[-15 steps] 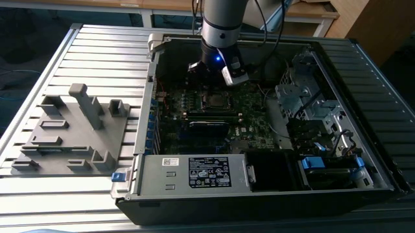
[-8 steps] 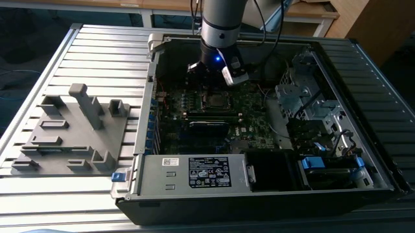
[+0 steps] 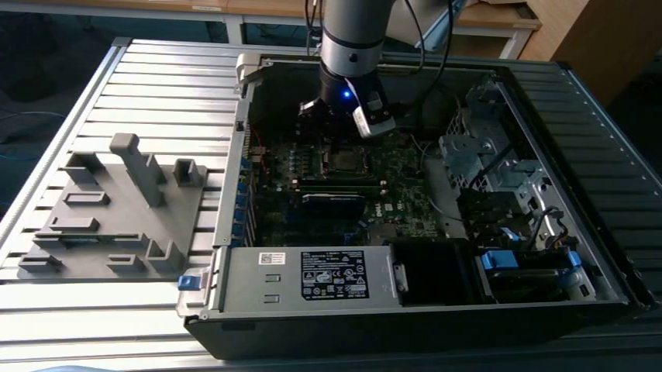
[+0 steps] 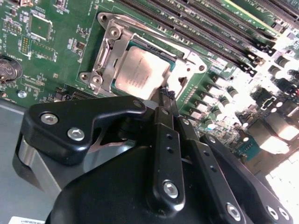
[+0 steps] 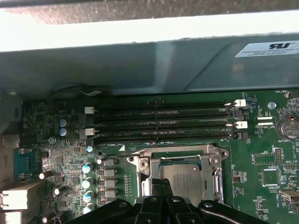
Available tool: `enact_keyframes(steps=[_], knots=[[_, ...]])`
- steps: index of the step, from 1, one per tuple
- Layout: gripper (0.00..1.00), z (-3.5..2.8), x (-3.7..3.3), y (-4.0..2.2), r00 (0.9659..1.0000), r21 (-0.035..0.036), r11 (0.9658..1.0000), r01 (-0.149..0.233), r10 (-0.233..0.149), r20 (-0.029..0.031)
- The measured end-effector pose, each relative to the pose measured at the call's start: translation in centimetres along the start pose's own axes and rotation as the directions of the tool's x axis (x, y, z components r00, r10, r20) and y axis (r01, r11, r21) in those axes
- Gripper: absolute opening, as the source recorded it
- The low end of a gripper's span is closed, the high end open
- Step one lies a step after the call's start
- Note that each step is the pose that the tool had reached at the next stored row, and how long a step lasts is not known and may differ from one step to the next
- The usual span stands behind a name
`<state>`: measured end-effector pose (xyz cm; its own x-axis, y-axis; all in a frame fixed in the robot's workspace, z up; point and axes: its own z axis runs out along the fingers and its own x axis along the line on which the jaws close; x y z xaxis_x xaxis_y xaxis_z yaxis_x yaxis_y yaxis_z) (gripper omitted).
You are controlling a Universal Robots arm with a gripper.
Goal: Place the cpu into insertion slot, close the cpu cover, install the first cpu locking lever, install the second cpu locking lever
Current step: 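Close the cpu cover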
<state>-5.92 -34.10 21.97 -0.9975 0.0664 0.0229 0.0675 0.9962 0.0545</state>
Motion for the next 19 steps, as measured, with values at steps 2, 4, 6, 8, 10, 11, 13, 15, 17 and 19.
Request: enact_keyframes(steps=[2,4,6,8,10,11,13,15,17,19], knots=[[0.11,0.0,0.0,0.0,1.0,0.0,1.0,0.0,0.0,0.0],[0.11,0.06,0.0,-0.01,1.0,-0.0003,1.0,0.0,0.0,0.0019],[0.11,0.16,0.0,-0.01,1.0,-0.0003,1.0,0.0,0.0,0.0057],[0.11,0.17,0.0,-0.01,1.0,-0.0002,1.0,0.0,0.0,0.0058],[0.11,0.17,0.0,-0.01,1.0,-0.0003,1.0,0.0,0.0,0.0059],[0.11,0.18,0.0,-0.01,1.0,-0.0004,1.0,0.0,0.0,0.0059],[0.11,0.21,0.01,-0.01,1.0,-0.0005,1.0,0.0,0.0,0.0064],[0.11,0.26,0.09,-0.02,1.0,-0.0006,1.0,0.0,0.0,0.0077],[0.11,0.31,0.16,-0.03,1.0,-0.0004,1.0,0.0,0.0,0.0086],[0.11,0.35,0.25,-0.04,1.0,0.0,1.0,0.0,0.0,0.0092]])
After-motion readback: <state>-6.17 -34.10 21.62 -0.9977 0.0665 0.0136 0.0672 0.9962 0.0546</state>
